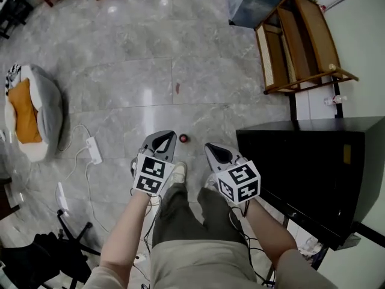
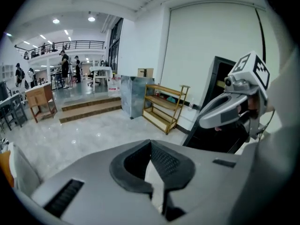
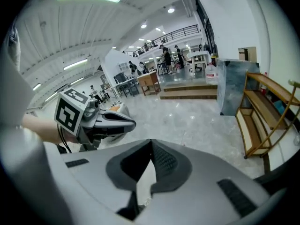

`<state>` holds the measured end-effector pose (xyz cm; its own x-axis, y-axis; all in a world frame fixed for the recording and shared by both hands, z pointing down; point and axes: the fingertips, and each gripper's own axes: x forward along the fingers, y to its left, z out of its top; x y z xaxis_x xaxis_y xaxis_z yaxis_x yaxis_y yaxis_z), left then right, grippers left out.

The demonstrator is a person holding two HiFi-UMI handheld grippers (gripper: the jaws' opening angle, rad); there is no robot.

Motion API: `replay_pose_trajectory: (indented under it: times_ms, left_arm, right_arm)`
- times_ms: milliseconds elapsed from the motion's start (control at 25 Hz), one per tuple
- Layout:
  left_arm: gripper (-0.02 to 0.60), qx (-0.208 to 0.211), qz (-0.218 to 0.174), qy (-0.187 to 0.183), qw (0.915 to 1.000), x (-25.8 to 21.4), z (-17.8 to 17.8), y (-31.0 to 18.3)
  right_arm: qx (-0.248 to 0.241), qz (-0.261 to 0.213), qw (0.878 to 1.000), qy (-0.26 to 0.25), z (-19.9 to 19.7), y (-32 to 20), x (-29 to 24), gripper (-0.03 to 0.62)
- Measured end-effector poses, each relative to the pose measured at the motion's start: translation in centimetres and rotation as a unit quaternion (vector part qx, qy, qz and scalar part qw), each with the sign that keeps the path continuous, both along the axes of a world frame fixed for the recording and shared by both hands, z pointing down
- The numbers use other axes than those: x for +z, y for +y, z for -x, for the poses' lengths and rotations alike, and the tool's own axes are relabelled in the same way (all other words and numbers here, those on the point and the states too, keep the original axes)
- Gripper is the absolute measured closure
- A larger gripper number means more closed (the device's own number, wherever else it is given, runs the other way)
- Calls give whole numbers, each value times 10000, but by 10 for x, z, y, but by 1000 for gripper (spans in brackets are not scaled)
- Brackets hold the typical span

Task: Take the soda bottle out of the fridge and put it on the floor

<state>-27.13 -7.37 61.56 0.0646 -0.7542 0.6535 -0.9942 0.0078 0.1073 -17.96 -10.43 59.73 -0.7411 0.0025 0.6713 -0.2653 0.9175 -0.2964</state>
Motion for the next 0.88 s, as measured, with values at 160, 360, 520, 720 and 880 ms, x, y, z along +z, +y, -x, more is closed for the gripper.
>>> replay_pose_trajectory:
  times_ms: [160,360,520,720,880]
  left_arm:
    - [575,186,-308,-284,9989,-72,-19,-9]
    - [575,530,-662,-561,9948,-157,-50,-11]
    - [575,627,-1077,-677,9899,-225,-66,-13]
    - [575,737,-1526,-881,9816,-292,-84,-1]
    - [575,839,-1814,-985,9749,-344,-104,15]
  right_arm:
    - [177,-258,9990,-326,-19,-9,-77,599]
    - [593,-627,9924,-878,-46,-15,-171,599]
    - [806,-1028,9825,-1324,-66,-18,-242,599]
    - [928,-1498,9694,-1710,-94,-10,-315,599]
    - [1017,-1787,9587,-1964,-121,1,-365,599]
